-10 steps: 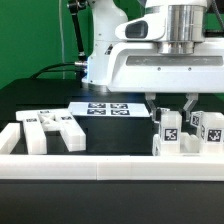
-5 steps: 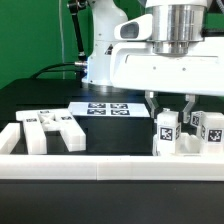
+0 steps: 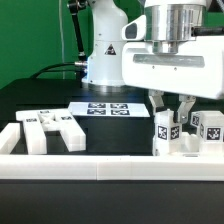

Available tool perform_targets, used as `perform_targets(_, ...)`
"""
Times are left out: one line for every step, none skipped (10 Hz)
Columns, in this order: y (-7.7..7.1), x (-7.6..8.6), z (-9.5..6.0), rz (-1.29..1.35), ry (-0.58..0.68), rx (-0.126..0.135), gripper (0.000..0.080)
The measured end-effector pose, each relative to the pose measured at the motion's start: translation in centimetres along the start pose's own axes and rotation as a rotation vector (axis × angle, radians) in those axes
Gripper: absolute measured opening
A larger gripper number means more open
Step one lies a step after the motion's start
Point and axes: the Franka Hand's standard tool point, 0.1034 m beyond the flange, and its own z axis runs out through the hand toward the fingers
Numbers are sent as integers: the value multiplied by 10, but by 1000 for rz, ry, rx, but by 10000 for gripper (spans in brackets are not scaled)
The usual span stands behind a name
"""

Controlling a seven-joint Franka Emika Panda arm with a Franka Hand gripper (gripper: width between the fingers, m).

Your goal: Assemble chair

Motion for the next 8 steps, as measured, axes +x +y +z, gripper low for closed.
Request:
perform_targets(0,1,0,84,-5,4,291)
perform_targets(1,2,0,147,-8,6,291)
perform_targets(1,4,0,212,-14,9,291)
perform_targets(1,3,0,294,-19,13,291)
perform_targets(0,3,0,369,-23,15,291)
perform_targets(0,2,-1,438,-26,15,291)
perform_targets(0,2,0,530,-30,14,291)
perform_targets(1,2,0,610,-38,9,291)
